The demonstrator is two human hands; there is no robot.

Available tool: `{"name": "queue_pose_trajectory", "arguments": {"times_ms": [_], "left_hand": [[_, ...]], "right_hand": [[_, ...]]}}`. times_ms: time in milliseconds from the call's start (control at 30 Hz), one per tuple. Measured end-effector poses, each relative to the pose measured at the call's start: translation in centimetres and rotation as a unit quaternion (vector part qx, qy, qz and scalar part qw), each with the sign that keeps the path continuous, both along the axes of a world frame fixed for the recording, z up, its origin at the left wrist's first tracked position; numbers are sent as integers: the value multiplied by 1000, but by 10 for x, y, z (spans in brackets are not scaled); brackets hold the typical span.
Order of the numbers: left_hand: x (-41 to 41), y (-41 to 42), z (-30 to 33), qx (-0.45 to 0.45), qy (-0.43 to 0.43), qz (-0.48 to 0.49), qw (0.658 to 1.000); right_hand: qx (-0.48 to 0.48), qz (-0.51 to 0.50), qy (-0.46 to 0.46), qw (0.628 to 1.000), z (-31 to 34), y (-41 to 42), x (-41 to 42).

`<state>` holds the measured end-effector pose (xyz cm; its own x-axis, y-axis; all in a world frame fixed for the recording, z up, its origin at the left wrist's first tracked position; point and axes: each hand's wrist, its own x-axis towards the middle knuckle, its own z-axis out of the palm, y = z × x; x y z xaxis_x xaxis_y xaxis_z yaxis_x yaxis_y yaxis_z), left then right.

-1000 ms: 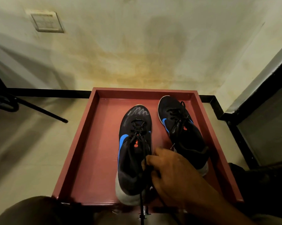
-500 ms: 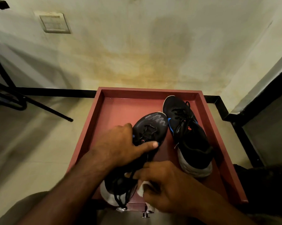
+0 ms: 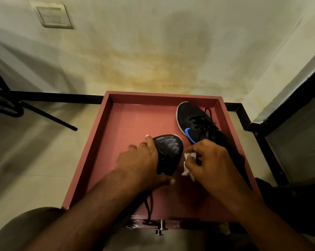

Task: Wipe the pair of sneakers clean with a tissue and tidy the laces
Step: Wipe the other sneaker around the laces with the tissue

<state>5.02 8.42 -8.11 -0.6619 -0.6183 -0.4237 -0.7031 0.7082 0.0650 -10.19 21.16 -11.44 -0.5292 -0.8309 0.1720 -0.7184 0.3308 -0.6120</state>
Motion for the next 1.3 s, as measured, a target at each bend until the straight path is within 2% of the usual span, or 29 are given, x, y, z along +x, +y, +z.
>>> {"name": "queue_pose_trajectory", "arguments": {"times_ms": [100, 233, 367, 433, 500, 533, 600, 667, 833, 867, 933, 1000, 1067, 1167, 1300], "left_hand": [[-2, -1, 2, -14, -18, -46, 999], [8, -2, -1, 19, -63, -95, 993], [7, 6, -18, 34, -24, -68, 997], [4, 8, -25, 27, -31, -67, 997], [1, 9, -29, 23, -41, -62, 997], [-1, 8, -30, 25, -43, -56, 997], [-4, 8, -30, 38, -50, -45, 997], [-7, 7, -30, 50, -58, -42, 996], [-8, 5, -34, 51, -70, -54, 995], [-8, 4, -34, 52, -71, -56, 995], [-8, 3, -34, 52, -71, -59, 994], [-7, 4, -34, 51, -72, -61, 994], [-7, 5, -35, 45, -72, -66, 994], [-7, 5, -35, 45, -73, -67, 994], [-10, 7, -32, 50, -89, -67, 992]], "right_hand": [[-39, 4, -17, 999, 3, -1, 0], [-95, 21, -6, 995, 3, 0, -1], [-79, 55, 71, 993, -7, -9, 6], [31, 97, 142, 985, -9, -18, 10], [200, 130, 169, 956, -7, -27, 14], [247, 125, 169, 946, -3, -29, 17], [267, 110, 182, 940, 2, -24, 23], [245, 94, 141, 955, 11, -13, 24], [182, 101, -144, 967, 20, 5, 8], [129, 77, -151, 977, 18, 7, 6], [1, 20, -66, 998, 10, 7, 3], [-32, 25, 30, 999, 4, 0, 6], [49, 73, 102, 991, -2, -9, 12], [208, 122, 179, 954, -7, -16, 24], [274, 113, 113, 948, 11, -14, 27]]}}
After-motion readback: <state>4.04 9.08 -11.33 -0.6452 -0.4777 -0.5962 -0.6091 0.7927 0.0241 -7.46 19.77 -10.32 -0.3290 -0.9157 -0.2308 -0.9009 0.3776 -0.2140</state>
